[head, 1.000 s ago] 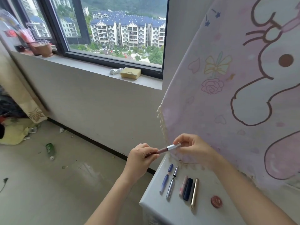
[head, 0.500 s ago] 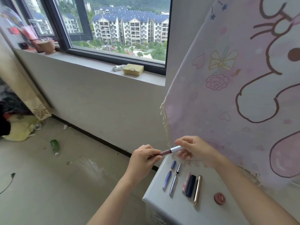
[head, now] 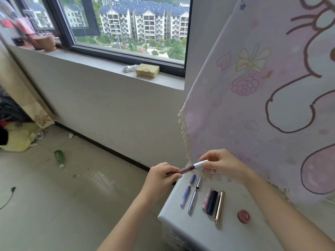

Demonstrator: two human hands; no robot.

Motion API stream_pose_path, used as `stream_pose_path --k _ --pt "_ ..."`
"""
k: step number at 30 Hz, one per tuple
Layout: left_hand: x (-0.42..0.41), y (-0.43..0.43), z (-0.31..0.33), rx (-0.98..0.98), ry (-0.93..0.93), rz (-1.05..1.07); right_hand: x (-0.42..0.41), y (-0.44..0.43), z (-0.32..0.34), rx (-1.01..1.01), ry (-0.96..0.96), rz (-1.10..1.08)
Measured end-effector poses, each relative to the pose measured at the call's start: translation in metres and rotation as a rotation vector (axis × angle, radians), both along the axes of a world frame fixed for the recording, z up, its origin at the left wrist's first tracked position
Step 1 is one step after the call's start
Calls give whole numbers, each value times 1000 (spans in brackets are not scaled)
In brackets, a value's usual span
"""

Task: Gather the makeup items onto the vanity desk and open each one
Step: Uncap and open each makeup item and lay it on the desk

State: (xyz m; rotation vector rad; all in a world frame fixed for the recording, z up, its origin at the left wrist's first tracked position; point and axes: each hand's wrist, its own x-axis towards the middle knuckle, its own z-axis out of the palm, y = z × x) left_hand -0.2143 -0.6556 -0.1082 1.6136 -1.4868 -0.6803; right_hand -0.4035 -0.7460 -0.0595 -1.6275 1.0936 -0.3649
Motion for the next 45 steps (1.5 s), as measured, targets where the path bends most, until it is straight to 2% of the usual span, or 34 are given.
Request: stream_pose_path --k 5,10,19,24,28,31,38,45 --pt "-3 -1 -9 158 97 -35 -4 -10 -6 -101 131 72" --pt "-10 -1 -20 324 220 -66 -7 -21 -23 -287 405 184" --pt "-27 -7 -46 637 289 -108 -13 -34 -75 -373 635 227" --pt "-50 -19 -65 746 131 -151 -13 -39 -101 -412 743 301" --pt "-69 -29 -85 788 -67 -109 -15 -46 -120 -412 789 357" --pt "-80 -33 -97 813 -147 -54 -18 -52 -135 -407 818 381" --pt "-97 -39 -119 689 -461 -11 -20 -70 -167 -388 819 446" --pt "-115 -43 -134 589 -668 20 -23 -78 -186 -431 812 512"
